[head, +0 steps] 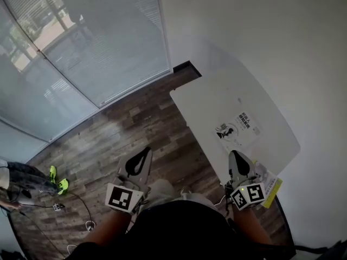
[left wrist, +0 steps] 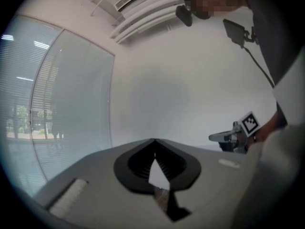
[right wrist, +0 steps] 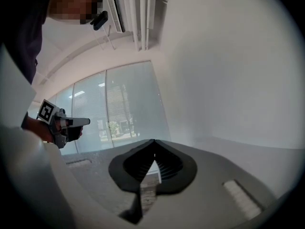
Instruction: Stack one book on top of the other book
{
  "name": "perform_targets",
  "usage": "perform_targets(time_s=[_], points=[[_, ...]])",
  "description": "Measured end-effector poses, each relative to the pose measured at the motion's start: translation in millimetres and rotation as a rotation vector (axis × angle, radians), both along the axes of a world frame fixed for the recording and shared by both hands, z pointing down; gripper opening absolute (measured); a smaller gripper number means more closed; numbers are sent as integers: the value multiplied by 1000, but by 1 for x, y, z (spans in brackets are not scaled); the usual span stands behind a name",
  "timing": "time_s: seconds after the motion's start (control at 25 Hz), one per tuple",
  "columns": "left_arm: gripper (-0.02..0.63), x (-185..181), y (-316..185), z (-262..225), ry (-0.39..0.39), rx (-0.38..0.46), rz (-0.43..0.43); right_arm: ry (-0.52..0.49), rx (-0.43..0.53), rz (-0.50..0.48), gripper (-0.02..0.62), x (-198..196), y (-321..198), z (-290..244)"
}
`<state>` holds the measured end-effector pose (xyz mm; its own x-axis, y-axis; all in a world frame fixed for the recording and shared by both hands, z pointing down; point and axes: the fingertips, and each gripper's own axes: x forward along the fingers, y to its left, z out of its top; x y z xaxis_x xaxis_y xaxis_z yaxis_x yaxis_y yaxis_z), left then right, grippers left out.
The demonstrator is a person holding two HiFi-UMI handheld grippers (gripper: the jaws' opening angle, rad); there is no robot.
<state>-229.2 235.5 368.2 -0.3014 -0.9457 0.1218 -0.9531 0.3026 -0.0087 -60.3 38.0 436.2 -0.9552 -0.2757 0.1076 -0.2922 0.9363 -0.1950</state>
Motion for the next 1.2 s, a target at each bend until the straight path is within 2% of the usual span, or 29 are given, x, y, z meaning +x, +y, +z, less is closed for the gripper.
perform_targets(time_s=[0.08, 0.16, 0.24, 0.36, 0.64, 0.88, 1.0, 1.12, 1.2], points=[[6, -7, -7, 3, 21, -5, 2, 14, -1, 17, 2, 0, -10, 1], [5, -15, -14, 10, 5, -15, 23, 19, 1, 42, 2, 0, -20, 2], [5, -23, -27, 16, -24, -18, 66, 18, 9, 82, 2, 3, -30, 3], [5, -39, -57, 30, -27, -32, 128, 26, 8, 165, 2, 8, -49, 6], [5, -68, -137, 33, 12, -55, 297, 53, 23, 319, 2, 11, -76, -2], [5, -72, -213, 34, 11, -21, 514, 11, -111, 535, 2, 26, -106, 12], [5, -74, -240, 40, 21, -42, 604, 0, -133, 629, 2, 31, -109, 12], [5, -71, -269, 35, 21, -45, 712, -11, -179, 764, 2, 43, -113, 15], [5, -63, -286, 30, 48, -40, 787, -20, -206, 855, 2, 52, -112, 16]])
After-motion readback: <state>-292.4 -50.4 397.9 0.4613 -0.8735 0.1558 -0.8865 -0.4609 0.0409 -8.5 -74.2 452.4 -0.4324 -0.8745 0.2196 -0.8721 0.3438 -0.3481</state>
